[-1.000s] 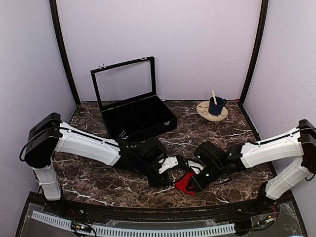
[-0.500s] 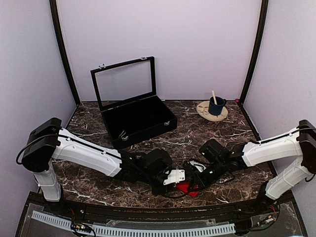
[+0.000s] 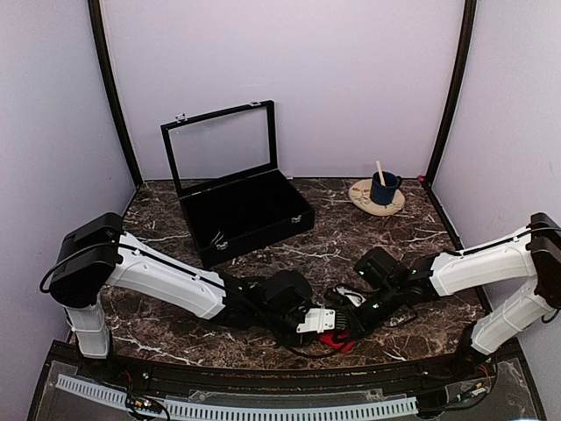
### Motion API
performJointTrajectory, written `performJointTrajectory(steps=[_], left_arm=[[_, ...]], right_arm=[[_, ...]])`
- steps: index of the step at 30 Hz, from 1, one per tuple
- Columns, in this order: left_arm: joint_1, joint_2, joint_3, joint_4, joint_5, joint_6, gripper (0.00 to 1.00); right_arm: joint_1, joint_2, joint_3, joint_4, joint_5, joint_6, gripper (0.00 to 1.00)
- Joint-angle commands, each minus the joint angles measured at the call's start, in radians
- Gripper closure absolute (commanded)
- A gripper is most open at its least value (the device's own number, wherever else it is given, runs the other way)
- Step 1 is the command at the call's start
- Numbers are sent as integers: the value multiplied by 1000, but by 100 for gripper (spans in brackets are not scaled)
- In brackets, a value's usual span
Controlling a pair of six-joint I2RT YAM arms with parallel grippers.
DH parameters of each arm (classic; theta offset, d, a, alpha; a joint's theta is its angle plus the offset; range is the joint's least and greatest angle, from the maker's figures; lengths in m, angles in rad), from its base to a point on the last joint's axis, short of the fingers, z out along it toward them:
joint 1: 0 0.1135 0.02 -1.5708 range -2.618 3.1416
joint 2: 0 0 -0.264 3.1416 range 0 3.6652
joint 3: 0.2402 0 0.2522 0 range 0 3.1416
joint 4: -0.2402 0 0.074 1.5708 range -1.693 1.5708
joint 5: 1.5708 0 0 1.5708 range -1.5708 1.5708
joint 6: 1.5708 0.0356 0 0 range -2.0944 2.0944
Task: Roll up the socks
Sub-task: Roll the sock at the center of the board.
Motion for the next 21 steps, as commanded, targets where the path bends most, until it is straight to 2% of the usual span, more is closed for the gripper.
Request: performJointTrajectory(steps=[1,9,15,21], left_arm=[[-9,25,43,4,46,47,61],[-9,63,78,-5,98,60,63],[-9,79,103,-40,153,57,76],[-8,99,124,-115,205,54,97]], right_arm=[[-8,-4,-9,15,-24,6,100],[-10,-1,-17,21,-40,7,100],[-9,0,-22,18,-42,3,100],[-11,-7,-19,13,-37,1,100]])
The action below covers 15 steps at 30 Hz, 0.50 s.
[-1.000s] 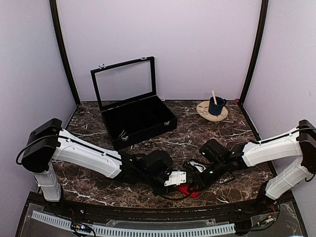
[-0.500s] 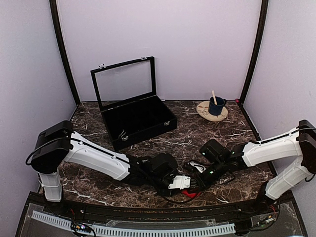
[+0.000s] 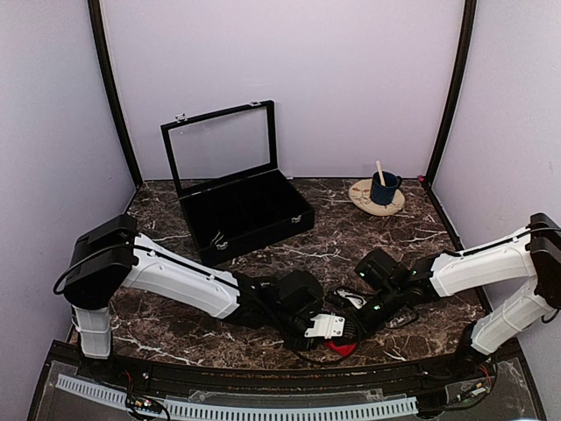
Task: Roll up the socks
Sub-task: Roll the sock at the center of the board.
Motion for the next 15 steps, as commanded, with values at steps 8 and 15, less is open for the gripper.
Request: performJointTrajectory(steps=[8,15], left_arm=[[-6,20,25,-142,72,-26,100],[-6,-8,-17,-135,-20,-66,100]], right_arm=[[-12,-27,2,-22,39,-11,78],[-17,-79,6,-55,95,4,58]])
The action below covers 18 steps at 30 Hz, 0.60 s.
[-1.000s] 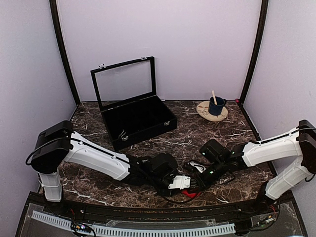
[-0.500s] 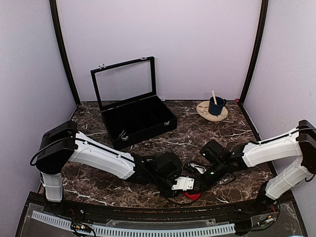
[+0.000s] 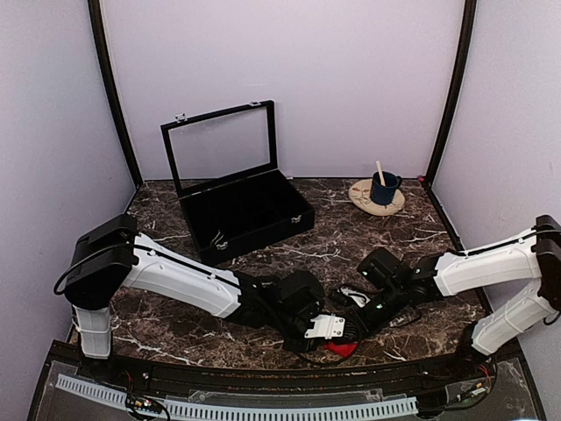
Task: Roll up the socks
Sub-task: Roll the sock at the center of the board.
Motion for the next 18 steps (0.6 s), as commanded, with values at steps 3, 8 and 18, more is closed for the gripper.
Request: performJointTrajectory(steps=[3,8,18], left_arm=[[-6,-28,-60,-60,-107,-63,100],[-6,-36,-74,-56,-173,-128,100],[-6,-81,-117,-92,-327,-293,100]], right_arm=[[-13,-73,9,-22,81,24,56],[-16,-83,23,-44,148,35,55],[-35,-5,114,-72,302,18,66]])
